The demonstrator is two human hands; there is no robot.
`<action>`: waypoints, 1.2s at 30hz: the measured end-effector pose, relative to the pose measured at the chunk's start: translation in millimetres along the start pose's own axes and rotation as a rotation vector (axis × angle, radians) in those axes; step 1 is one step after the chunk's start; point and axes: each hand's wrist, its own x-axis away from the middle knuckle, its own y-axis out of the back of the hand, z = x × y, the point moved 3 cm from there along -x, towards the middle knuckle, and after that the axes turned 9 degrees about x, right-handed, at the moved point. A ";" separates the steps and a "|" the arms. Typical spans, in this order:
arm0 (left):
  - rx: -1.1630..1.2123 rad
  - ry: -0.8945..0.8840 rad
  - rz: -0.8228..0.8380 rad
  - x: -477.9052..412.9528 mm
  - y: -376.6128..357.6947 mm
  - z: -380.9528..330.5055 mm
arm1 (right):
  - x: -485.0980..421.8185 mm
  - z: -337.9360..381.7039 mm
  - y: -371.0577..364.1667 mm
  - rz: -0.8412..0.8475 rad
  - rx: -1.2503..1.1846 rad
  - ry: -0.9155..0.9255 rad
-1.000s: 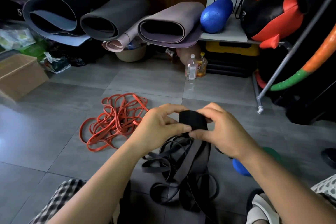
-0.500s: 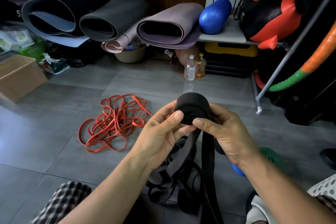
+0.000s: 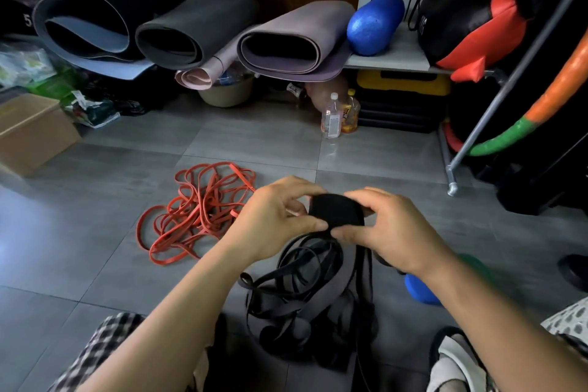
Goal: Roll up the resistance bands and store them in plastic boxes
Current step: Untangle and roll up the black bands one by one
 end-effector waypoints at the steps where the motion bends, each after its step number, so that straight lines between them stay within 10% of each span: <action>1: 0.108 0.021 -0.040 0.7 0.8 0.0 | -0.6 -1.4 2.8 -0.031 -0.110 -0.013; 12: 1.094 0.157 -0.101 9.0 -22.1 -0.3 | -1.3 -1.5 -1.4 -0.137 -0.834 -0.003; 19: 0.518 0.200 0.103 6.1 -7.6 -0.4 | 1.6 -6.0 8.4 -0.008 -0.325 -0.004; 32: 1.154 0.201 -0.030 9.3 -24.8 0.6 | 5.2 -7.3 0.3 -0.101 -0.878 -0.055; 36: 0.905 0.242 0.026 7.3 -19.1 -0.2 | 4.8 -11.4 13.5 -0.063 -0.664 -0.083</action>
